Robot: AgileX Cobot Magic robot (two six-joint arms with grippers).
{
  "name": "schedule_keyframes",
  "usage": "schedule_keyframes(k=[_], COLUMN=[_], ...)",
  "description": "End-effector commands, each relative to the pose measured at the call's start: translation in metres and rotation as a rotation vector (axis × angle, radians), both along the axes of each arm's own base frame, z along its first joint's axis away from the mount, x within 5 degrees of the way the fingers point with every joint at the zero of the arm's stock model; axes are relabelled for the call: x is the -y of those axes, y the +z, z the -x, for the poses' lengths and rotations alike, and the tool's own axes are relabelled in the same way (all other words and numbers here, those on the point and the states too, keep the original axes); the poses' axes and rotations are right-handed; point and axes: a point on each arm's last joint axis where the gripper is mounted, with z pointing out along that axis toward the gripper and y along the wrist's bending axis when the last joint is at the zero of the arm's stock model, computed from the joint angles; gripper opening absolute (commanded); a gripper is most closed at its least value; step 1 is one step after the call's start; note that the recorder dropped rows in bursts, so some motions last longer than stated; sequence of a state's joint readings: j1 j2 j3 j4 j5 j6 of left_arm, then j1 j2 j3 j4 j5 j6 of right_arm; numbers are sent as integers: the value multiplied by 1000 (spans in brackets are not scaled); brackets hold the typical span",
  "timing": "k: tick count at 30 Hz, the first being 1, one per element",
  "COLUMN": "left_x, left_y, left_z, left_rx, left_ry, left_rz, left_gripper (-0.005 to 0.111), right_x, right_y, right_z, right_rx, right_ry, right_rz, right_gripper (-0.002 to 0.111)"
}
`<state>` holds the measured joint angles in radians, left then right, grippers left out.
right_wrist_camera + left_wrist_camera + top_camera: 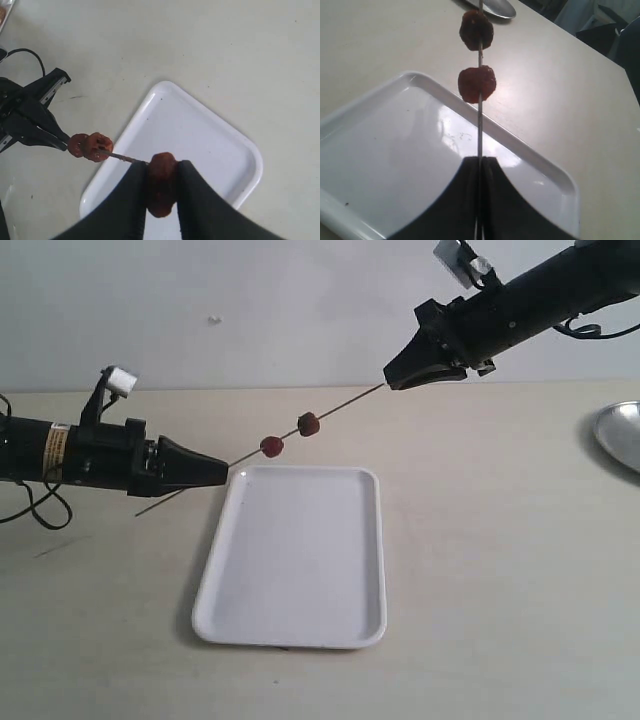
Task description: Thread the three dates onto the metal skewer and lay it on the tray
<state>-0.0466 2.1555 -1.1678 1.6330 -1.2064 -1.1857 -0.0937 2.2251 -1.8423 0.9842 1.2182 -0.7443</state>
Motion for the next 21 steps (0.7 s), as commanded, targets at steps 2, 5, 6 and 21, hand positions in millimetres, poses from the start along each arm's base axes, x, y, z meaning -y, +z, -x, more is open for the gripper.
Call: schedule_keyframes(k=[2, 5, 6, 21], left_x=[2, 4, 5, 10], left_y=[6, 6, 6, 8], left_z=[-2, -1, -1, -2], left_rx=[6, 6, 6, 12], left_ry=[7, 4, 2, 15], left_rz=[27, 30, 30, 51], left_gripper=[0, 0, 0, 0], right_x=[-1, -2, -2, -2], right_y=[6, 7, 8, 8], right_z=[2, 1, 1, 1], right_rx=[12, 14, 14, 17], right_ry=[2, -4, -6, -6], right_rz=[-9, -28, -34, -38], right_gripper=[20, 20, 20, 20])
